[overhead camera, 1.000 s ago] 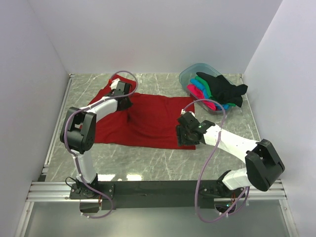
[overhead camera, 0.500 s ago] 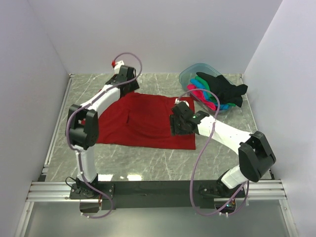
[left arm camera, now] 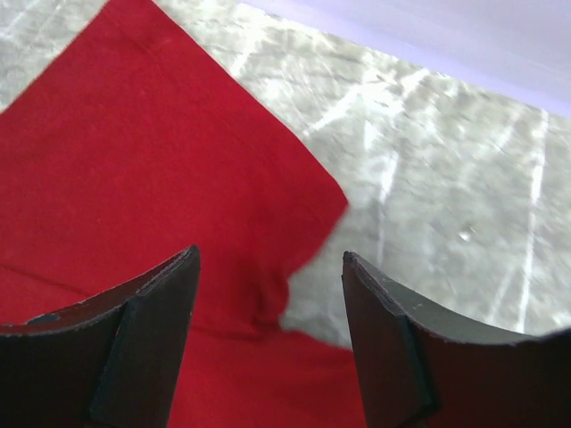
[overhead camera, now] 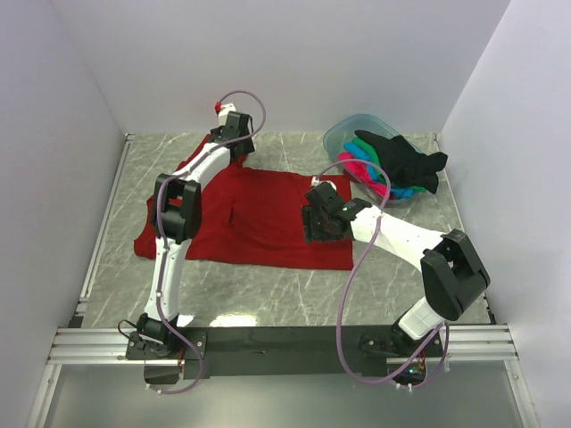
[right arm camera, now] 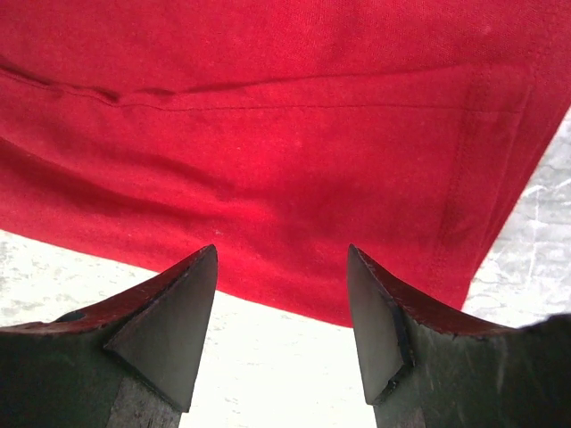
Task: Fold and stack the t-shirts
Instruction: Grab the side of the flattened tshirt furthest away from the robot with both arms
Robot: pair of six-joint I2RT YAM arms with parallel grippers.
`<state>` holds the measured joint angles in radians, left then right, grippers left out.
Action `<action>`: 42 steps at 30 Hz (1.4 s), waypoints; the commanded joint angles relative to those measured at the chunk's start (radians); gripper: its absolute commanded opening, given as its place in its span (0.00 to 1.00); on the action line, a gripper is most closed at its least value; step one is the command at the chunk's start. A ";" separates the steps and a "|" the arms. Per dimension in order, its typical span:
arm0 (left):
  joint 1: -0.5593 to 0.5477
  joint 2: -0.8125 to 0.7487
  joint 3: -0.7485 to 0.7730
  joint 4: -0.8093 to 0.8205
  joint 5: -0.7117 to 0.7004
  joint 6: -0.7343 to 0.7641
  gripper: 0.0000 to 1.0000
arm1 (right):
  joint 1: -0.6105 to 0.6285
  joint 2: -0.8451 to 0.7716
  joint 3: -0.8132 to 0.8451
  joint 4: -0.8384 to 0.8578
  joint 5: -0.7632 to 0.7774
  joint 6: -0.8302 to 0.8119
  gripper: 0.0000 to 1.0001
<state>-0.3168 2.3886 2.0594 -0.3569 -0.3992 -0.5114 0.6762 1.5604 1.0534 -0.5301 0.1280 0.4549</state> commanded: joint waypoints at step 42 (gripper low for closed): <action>0.062 0.140 0.124 0.071 0.140 0.065 0.00 | -0.334 0.391 0.454 0.088 0.051 -0.012 0.67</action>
<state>-0.2665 2.5637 2.2009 -0.3111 -0.2630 -0.4397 0.3630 1.9274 1.4418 -0.4503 0.1360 0.4297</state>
